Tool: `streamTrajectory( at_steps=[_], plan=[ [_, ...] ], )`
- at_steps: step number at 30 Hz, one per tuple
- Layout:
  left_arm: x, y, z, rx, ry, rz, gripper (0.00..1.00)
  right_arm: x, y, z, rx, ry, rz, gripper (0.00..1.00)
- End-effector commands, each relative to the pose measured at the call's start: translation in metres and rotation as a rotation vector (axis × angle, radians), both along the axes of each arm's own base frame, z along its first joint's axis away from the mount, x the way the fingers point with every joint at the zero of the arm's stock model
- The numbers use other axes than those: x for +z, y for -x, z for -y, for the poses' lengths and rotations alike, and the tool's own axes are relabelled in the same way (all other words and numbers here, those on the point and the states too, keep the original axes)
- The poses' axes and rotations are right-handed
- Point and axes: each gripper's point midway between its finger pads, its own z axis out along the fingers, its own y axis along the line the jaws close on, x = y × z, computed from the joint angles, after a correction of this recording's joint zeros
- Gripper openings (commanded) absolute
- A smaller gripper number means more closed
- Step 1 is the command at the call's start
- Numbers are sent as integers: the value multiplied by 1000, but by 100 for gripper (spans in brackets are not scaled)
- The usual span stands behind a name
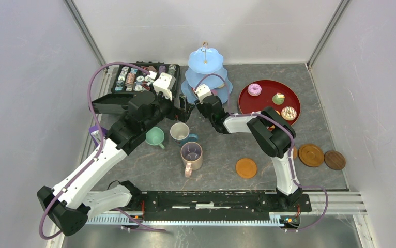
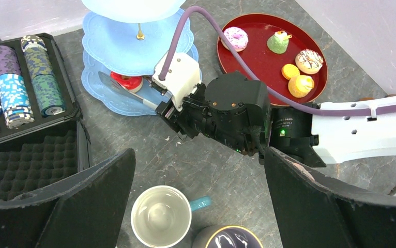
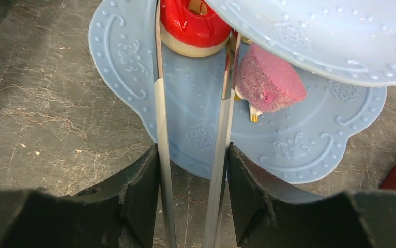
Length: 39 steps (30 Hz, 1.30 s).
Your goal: Serve the afternoon tea
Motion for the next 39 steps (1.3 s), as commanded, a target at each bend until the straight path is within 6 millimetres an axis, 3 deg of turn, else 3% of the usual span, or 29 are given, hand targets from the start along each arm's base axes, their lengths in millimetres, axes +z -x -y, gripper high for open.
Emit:
streamTrajectory(
  at_steps=[1,8,12,25,29,34,39],
  plan=[
    [8,-2,5,-16,12,31,100,28,-2,-6,9,-38,51,42],
    [6,-2,5,-16,9,28,100,61,11,-1,22,-110,104,38],
    [6,-3,5,-15,8,28,100,70,18,2,30,-143,133,37],
    [9,-2,2,-7,6,39,100,57,-4,-24,68,-179,170,48],
    [10,-1,2,-10,10,41,100,49,-11,-25,52,-168,176,47],
    [11,-1,2,-7,10,43,100,54,-7,-25,74,-195,215,47],
    [12,-1,2,-7,11,44,100,54,-7,-24,65,-228,213,60]
  ],
)
